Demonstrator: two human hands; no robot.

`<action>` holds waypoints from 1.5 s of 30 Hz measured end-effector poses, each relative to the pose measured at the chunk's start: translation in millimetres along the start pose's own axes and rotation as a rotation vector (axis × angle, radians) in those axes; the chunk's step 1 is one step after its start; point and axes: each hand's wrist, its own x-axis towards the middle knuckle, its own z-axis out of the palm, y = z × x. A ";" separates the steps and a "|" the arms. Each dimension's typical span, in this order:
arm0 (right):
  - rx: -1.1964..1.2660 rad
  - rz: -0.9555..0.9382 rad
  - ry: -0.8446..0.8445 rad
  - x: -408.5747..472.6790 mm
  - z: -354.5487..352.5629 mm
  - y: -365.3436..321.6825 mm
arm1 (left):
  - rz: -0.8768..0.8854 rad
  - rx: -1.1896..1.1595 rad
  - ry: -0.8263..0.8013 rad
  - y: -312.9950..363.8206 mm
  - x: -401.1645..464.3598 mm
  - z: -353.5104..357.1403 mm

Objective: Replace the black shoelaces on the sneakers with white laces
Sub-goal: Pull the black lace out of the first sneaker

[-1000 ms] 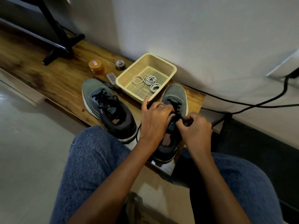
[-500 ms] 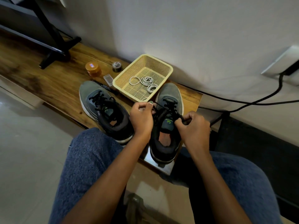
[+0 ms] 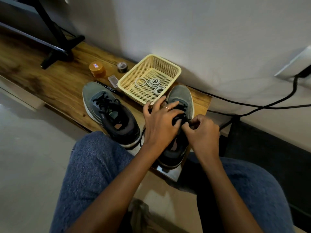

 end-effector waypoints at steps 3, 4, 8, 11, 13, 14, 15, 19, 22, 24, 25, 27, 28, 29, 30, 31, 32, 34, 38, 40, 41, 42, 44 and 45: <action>0.010 0.007 -0.010 0.9 1.3 -0.3 | 0.058 0.056 0.021 -2.7 -1.8 3.9; 0.016 0.008 -0.011 1.0 1.7 -0.1 | 0.067 0.058 0.039 -3.2 -1.9 3.6; 0.027 0.011 -0.016 -0.1 1.8 0.1 | 0.038 -0.006 0.056 -0.2 -3.4 1.9; 0.014 0.018 0.001 0.9 1.0 0.4 | -0.076 -0.119 0.036 5.3 -6.2 3.9; 0.004 0.026 0.011 1.6 0.4 -0.2 | -0.169 -0.228 0.063 6.9 -8.1 5.1; 0.001 0.030 0.011 1.6 0.7 -0.7 | -0.220 -0.287 0.080 6.8 -8.5 6.2; -0.001 0.035 0.009 1.3 0.9 -1.3 | -0.286 -0.362 0.093 7.8 -8.2 6.3; -0.001 0.050 0.022 2.5 -0.1 2.3 | -0.706 -0.860 0.227 5.7 6.1 -3.6; -0.011 0.058 0.037 4.5 -2.1 7.2 | -0.862 -0.968 0.253 -4.3 14.8 -14.5; -0.023 0.056 0.032 4.4 -2.3 6.5 | -0.795 -0.832 0.165 -3.9 11.7 -13.9; -0.025 0.053 0.032 4.5 -2.3 5.2 | -0.761 -0.765 0.108 -1.8 9.3 -12.3; -0.031 0.052 0.028 4.9 -2.0 3.3 | -0.724 -0.706 -0.027 3.0 5.1 -8.7; -0.031 0.053 0.024 4.7 -1.8 2.7 | -0.714 -0.707 -0.081 4.7 3.7 -7.9; -0.031 0.051 0.020 4.6 -1.9 2.4 | -0.701 -0.699 -0.110 5.4 2.9 -7.3; -0.033 0.042 0.014 4.3 -1.6 1.7 | -0.674 -0.672 -0.118 6.2 1.7 -8.0; -0.040 0.022 0.007 4.2 -1.2 1.0 | -0.632 -0.629 -0.114 6.7 0.1 -7.9; -0.051 -0.009 -0.004 4.9 -0.2 0.2 | -0.577 -0.576 -0.109 8.1 -1.7 -8.8; -0.109 -0.080 -0.038 8.3 2.8 -2.6 | -0.473 -0.468 -0.127 9.7 -3.7 -9.3; -0.296 -0.224 -0.090 14.9 10.5 -7.6 | -0.318 -0.331 -0.214 6.7 -7.4 -5.7; -0.347 -0.247 -0.085 16.6 13.5 -7.4 | -0.280 -0.312 -0.249 4.1 -8.6 -2.1; -0.362 -0.249 -0.080 17.4 14.5 -6.7 | -0.274 -0.319 -0.261 4.3 -9.5 -1.4; -0.372 -0.254 -0.073 18.0 15.5 -6.2 | -0.276 -0.332 -0.266 4.8 -10.5 -1.3; -0.372 -0.274 -0.058 19.5 17.7 -4.0 | -0.303 -0.346 -0.269 7.7 -11.0 -3.5; -0.361 -0.286 -0.045 20.4 18.3 -2.8 | -0.329 -0.334 -0.272 9.6 -11.1 -5.0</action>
